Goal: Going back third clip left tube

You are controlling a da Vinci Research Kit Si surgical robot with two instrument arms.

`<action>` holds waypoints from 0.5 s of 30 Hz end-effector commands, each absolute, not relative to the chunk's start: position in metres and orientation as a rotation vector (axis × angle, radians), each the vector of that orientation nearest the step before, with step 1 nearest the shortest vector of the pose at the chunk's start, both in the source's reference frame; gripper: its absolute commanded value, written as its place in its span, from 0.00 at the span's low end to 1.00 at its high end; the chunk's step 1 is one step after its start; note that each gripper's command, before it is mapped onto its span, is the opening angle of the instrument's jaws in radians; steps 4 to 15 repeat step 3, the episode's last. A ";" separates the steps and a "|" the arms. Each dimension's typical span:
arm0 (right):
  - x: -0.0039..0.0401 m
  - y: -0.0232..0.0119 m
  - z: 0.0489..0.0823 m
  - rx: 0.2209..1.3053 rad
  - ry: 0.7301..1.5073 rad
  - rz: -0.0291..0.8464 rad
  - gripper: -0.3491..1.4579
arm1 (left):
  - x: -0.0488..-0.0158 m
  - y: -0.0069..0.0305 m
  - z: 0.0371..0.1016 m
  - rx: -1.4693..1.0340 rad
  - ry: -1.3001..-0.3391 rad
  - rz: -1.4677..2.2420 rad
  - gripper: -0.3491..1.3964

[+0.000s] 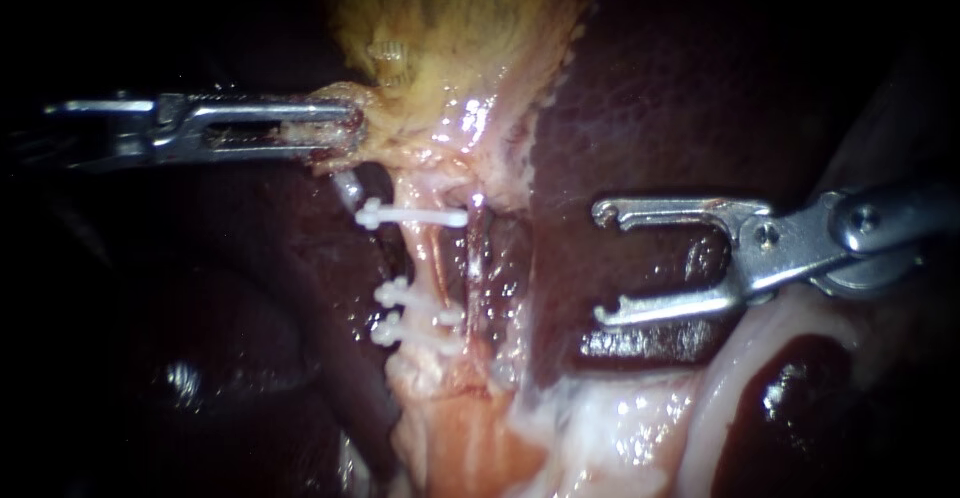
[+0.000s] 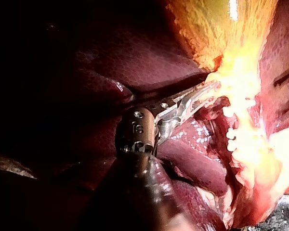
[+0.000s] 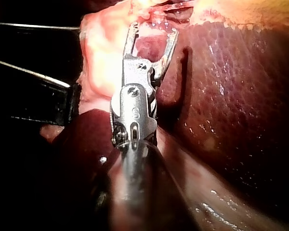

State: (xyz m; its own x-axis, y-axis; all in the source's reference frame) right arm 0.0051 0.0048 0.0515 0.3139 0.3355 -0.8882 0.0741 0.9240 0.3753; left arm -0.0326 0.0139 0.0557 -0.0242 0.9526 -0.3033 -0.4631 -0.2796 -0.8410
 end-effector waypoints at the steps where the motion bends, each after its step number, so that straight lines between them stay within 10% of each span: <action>1: 0.0051 0.0048 0.0515 0.383 1.249 0.176 0.47 | -0.0325 0.0139 0.0557 -1.071 -0.650 1.577 0.00; 15: 0.0051 0.0048 0.0515 0.385 1.250 0.175 0.47 | -0.0325 0.0139 0.0557 -1.071 -0.650 1.577 0.00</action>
